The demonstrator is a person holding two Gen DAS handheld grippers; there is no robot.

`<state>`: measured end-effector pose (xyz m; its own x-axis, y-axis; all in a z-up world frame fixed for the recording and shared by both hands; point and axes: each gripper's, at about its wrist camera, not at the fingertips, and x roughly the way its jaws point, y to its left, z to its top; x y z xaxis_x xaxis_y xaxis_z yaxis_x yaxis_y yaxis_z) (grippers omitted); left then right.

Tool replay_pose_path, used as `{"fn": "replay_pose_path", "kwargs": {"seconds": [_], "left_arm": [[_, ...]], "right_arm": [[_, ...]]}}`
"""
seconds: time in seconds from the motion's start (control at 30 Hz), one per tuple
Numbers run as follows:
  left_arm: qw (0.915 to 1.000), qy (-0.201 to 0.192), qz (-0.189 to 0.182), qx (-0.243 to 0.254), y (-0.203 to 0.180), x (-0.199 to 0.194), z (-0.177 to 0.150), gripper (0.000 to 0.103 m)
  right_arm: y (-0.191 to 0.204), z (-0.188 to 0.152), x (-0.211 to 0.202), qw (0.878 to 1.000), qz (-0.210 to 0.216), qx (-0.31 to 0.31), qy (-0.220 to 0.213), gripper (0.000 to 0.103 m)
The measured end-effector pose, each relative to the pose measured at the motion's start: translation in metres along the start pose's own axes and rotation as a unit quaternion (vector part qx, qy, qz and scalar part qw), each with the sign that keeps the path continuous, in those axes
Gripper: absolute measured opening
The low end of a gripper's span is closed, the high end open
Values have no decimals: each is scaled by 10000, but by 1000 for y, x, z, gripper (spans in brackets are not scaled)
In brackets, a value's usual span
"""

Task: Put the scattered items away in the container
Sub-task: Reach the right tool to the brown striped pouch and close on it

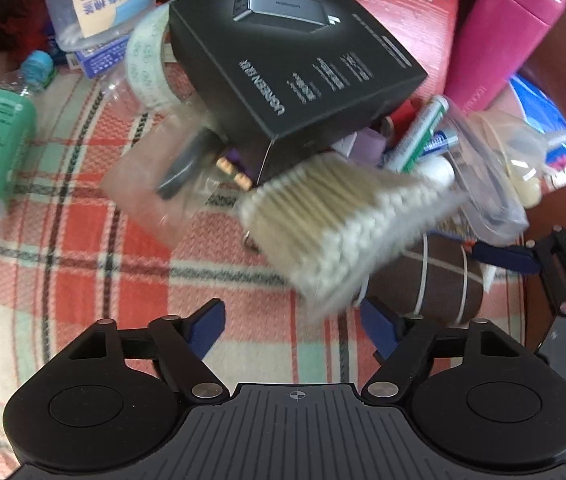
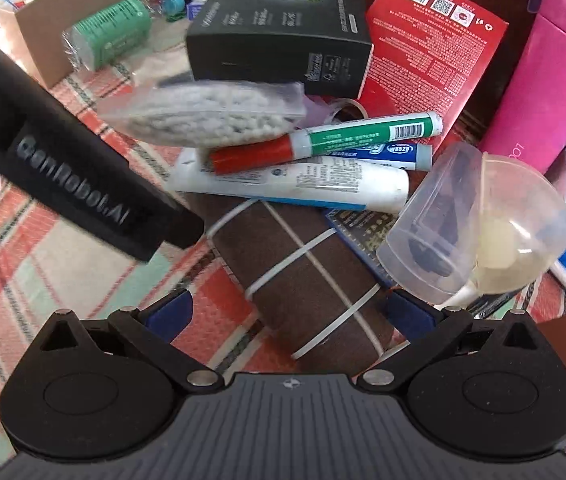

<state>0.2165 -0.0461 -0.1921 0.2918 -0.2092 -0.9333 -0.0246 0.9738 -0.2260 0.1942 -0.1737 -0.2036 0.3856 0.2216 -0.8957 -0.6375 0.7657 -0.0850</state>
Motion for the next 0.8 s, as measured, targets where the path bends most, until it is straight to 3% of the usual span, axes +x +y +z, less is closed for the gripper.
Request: {"fn": "replay_pose_path", "kwargs": {"seconds": [0.23, 0.43, 0.5, 0.57, 0.6, 0.73, 0.77, 0.8], "left_arm": [[9994, -8, -302, -148, -8, 12, 17, 71], [9995, -29, -296, 88, -18, 8, 5, 57], [9990, 41, -435, 8, -17, 4, -4, 36], [9984, 92, -555, -27, -17, 1, -15, 25], [9981, 113, -609, -36, -18, -1, -21, 20], [9981, 191, -572, -78, -22, -6, -42, 16], [9981, 212, -567, -69, -24, -8, -46, 21], [9981, 236, -574, -56, -25, -9, -50, 38]], "right_arm": [[7, -8, -1, 9996, -57, -255, 121, 103], [17, -18, -7, 9987, -22, -452, 215, 94], [25, -26, -17, 9985, 102, -489, 233, 84], [35, -33, -25, 9982, 216, -494, 258, 68], [40, -37, -28, 9981, 269, -486, 273, 68], [57, -44, -37, 9988, 245, -325, 281, 68], [59, -44, -39, 9990, 241, -236, 277, 68], [60, -42, -40, 9993, 219, -184, 234, 69]]}}
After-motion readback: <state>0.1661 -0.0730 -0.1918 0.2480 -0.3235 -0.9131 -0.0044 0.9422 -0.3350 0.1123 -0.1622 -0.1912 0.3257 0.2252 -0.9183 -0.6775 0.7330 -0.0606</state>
